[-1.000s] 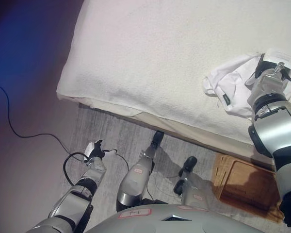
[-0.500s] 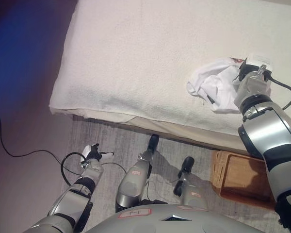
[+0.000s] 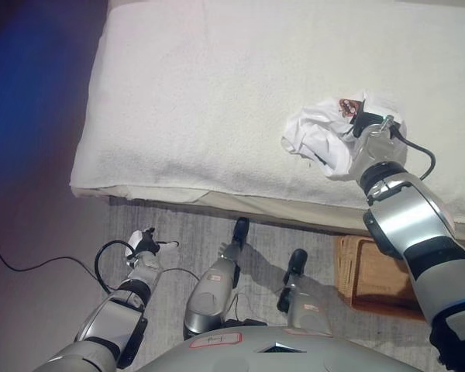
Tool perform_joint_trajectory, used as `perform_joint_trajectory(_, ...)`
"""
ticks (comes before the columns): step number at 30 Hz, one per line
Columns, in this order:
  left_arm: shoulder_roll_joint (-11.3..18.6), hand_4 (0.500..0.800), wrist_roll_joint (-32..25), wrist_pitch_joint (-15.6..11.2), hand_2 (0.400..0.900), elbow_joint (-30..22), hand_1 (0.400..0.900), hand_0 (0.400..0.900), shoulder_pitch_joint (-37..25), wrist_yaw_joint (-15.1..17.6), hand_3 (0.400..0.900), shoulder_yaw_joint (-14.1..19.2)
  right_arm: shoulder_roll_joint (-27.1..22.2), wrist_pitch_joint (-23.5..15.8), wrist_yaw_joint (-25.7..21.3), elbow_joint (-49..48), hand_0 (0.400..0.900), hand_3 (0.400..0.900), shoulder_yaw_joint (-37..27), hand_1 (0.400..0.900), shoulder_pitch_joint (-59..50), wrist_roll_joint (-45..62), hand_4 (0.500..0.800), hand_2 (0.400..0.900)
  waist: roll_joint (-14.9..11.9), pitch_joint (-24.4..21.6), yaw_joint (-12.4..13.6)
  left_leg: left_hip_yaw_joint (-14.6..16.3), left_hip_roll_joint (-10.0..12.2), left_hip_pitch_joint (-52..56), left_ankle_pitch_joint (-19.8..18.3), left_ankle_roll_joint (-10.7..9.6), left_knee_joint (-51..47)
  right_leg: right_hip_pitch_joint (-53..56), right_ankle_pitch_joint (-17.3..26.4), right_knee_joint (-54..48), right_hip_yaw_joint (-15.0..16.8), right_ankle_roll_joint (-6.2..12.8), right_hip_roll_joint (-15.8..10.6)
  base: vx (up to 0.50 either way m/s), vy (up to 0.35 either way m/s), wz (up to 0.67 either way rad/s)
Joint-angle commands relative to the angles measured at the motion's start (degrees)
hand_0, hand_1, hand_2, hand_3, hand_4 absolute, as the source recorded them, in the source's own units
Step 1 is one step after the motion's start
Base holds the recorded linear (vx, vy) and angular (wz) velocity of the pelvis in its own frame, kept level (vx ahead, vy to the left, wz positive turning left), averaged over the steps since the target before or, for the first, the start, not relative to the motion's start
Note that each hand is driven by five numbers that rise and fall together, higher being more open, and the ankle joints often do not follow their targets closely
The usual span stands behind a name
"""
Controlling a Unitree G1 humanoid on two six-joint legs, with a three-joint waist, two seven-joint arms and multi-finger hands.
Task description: Put the clothes on the bed into the basket.
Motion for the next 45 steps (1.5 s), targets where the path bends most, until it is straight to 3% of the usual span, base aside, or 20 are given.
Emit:
perform_joint_trajectory(1, 1.82, 0.8, 0.93, 1.01, 0.9, 6.4, 0.9, 0.9, -2.98, 2.35, 0.9, 1.58, -2.77, 1.16, -4.46, -0.24, 0.4, 0.4, 0.68, 0.4, 1.47, 1.39, 0.5, 0.4, -1.04, -1.29, -2.57, 4.16, 0.03, 3.82, -6.11, 1.34, -0.47, 0.32, -0.9, -0.01, 3.52, -1.38, 0.72, 0.03, -0.044, -0.15)
perform_joint_trajectory(12, 1.57, 0.8, 2.96, 2.51, 0.9, 7.64, 0.9, 0.9, -3.84, -0.02, 0.9, 3.27, -6.67, 0.5, -3.09, 0.97, 0.4, 0.4, -7.26, 0.4, 16.55, 3.2, 0.5, 0.4, -4.32, -6.18, -8.52, 7.94, 2.16, 13.07, -9.48, 1.61, -0.47, 7.29, -2.87, -0.01, 6.72, -1.84, 2.54, 0.02, -0.053, -0.25)
perform_joint_trajectory(18, 2.32, 0.8, 4.17, 2.96, 0.9, 7.98, 0.9, 0.9, -3.12, -1.6, 0.9, 4.33, -10.24, -0.03, -1.57, 1.88, 0.4, 0.4, -10.05, 0.4, 21.42, 3.44, 0.5, 0.4, -4.75, -8.67, -10.47, 10.65, 3.59, 16.79, -10.36, 1.28, -0.47, 9.34, -3.09, -0.01, 9.04, -2.01, 3.67, 0.01, -0.067, -0.29)
perform_joint_trajectory(36, 4.38, 0.8, 5.59, 3.53, 0.9, 8.06, 0.9, 0.9, -3.16, -3.53, 0.9, 5.09, -18.36, 0.62, -0.25, 5.97, 0.4, 0.4, -13.75, 0.4, 25.96, 3.5, 0.5, 0.4, -2.07, -10.44, -12.87, 12.25, 5.47, 18.79, -9.58, -0.27, -0.47, 11.01, -3.68, -0.01, 9.56, -2.76, 5.29, -0.02, -0.055, -0.05)
perform_joint_trajectory(37, 4.33, 0.8, 5.23, 3.26, 0.9, 7.72, 0.9, 0.9, -3.15, -3.44, 0.9, 5.29, -18.57, 0.47, -0.57, 5.47, 0.9, 0.9, -14.0, 0.9, 25.99, 3.99, 0.8, 0.9, -1.82, -10.35, -12.87, 12.26, 5.47, 18.79, -9.51, -0.34, -0.47, 10.96, -3.61, -0.01, 9.6, -2.73, 5.3, -0.02, -0.033, 0.01)
perform_joint_trajectory(45, 3.64, 0.8, 5.27, 3.62, 0.9, 7.88, 0.9, 0.9, -4.24, -3.61, 0.9, 4.47, -15.81, 0.16, 0.46, 6.23, 0.9, 0.9, -13.5, 0.9, 26.19, 5.53, 0.8, 0.9, -0.87, -10.58, -12.9, 11.9, 5.5, 19.03, -9.42, -0.49, -0.47, 11.43, -3.89, -0.01, 9.2, -2.96, 5.34, 0.0, -0.012, 0.01)
